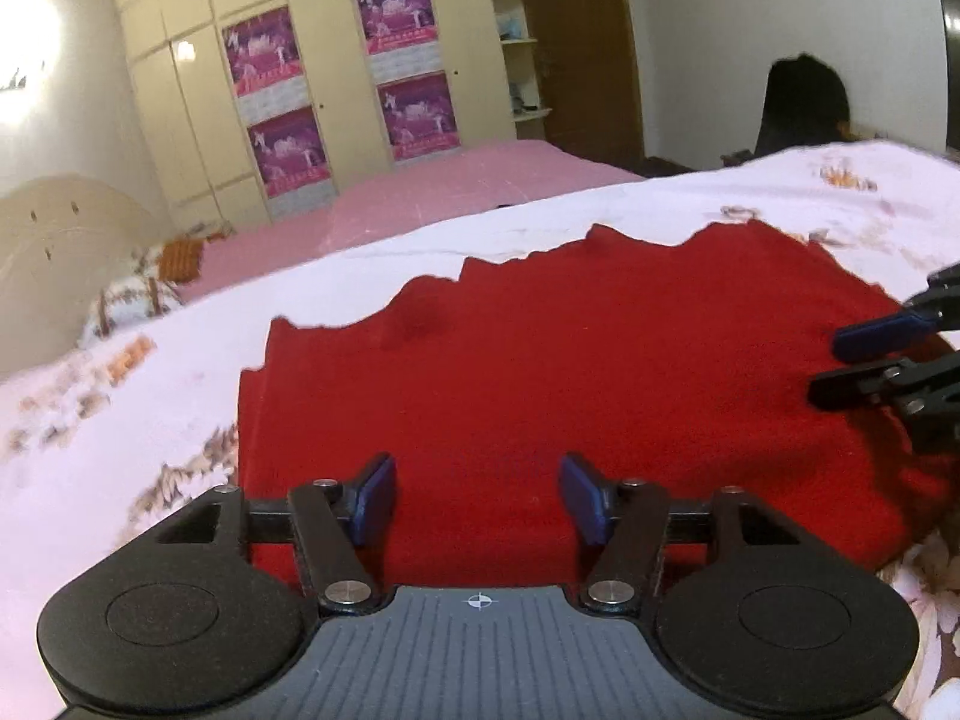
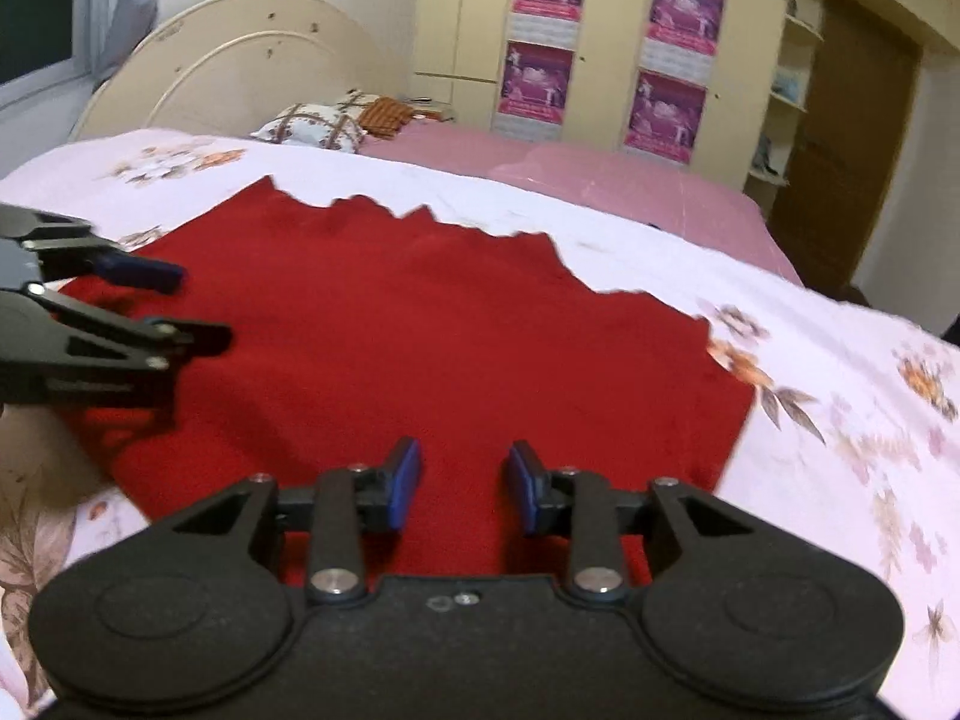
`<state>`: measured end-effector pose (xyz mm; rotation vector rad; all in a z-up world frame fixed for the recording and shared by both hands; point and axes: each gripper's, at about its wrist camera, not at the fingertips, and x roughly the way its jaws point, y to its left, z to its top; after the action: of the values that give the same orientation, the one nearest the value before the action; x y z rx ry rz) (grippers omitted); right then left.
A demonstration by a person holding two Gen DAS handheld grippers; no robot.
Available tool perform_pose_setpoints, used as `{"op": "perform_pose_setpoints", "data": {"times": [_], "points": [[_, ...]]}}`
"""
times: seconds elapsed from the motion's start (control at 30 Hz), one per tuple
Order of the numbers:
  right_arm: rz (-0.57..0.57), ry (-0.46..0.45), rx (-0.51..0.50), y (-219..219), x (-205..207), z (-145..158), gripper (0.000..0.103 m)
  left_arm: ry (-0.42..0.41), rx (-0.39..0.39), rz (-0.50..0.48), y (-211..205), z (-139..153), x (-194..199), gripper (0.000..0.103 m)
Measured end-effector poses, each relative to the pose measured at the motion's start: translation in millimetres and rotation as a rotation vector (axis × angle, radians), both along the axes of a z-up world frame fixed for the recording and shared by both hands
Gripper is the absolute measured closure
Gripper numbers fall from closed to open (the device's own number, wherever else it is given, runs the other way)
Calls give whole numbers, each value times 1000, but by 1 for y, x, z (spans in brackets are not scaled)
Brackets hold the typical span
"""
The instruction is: Fold small clothes
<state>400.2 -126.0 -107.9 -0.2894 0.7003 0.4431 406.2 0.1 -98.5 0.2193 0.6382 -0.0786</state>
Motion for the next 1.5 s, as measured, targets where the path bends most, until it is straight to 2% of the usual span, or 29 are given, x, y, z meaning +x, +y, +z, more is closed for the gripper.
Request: {"op": "perform_pose_setpoints", "data": {"times": [0.27, 0.4, 0.47, 0.63, 0.7, 0.77, 0.8, 0.83, 0.9, 0.93, 1.03, 1.17, 1.3, 1.43, 1.5], "points": [[-33, 20, 46, -26, 3, 0, 73, 4, 1, 8, 19, -2, 1, 41], [-33, 5, 96, -26, 4, 14, 70, -7, 31, 19, 19, 8, 9, 41], [-42, -19, 105, -24, 15, 19, 70, -23, 31, 22, 20, 14, 21, 41], [-42, -15, 130, -8, 64, 22, 71, -44, 0, 31, 22, 22, 66, 41], [-29, 0, 132, -1, 80, 18, 72, -11, 16, 25, 22, 12, 86, 41], [-23, -7, 67, 4, 89, 9, 72, 39, 55, 48, 28, -3, 101, 41], [-51, -9, -2, 4, 95, 1, 72, 33, 59, 49, 33, -9, 102, 39], [-106, 9, -55, -1, 103, -7, 72, 19, 43, 57, 39, -11, 102, 27], [-141, 54, 61, -28, 110, -11, 73, 32, -9, 76, 49, -12, 103, 25], [-132, 58, 73, -32, 109, -10, 72, 34, -13, 76, 50, -12, 104, 25], [-103, 31, 9, -25, 101, -10, 71, 26, 15, 76, 44, -11, 102, 25], [-150, 30, 58, -30, 90, 4, 71, 9, 34, 104, 48, 4, 88, 25], [-149, 1, 119, -38, 64, 27, 70, 9, -40, 148, 76, 19, 50, 25], [-133, 19, 169, -43, 36, 39, 71, 44, -85, 178, 101, 18, 12, 25], [-131, 17, 184, -42, 23, 44, 71, 55, -139, 208, 111, 18, -7, 25]]}}
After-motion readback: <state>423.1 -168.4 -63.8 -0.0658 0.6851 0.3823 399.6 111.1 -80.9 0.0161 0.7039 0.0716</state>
